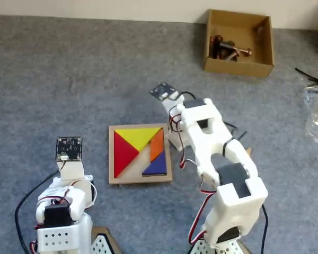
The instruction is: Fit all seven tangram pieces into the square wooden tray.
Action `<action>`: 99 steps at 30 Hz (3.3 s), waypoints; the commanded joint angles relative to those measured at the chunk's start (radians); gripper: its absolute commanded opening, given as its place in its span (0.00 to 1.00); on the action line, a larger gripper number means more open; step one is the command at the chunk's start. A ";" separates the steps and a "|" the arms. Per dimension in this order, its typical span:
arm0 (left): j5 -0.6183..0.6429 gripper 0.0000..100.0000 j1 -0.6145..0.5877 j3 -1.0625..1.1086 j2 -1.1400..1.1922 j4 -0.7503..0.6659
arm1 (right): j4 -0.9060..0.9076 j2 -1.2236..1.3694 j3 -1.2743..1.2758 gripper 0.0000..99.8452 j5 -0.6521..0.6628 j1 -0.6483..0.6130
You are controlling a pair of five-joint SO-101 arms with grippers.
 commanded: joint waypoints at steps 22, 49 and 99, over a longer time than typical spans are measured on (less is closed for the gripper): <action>0.002 0.00 -0.008 0.021 0.007 0.008 | 0.119 -0.168 -0.058 0.01 -0.253 -0.018; 0.002 0.00 -0.008 0.021 0.007 0.008 | 0.325 -0.288 -0.065 0.01 -0.578 -0.407; 0.002 0.00 -0.008 0.021 0.007 0.008 | -0.113 -0.166 0.099 0.01 -1.204 -0.386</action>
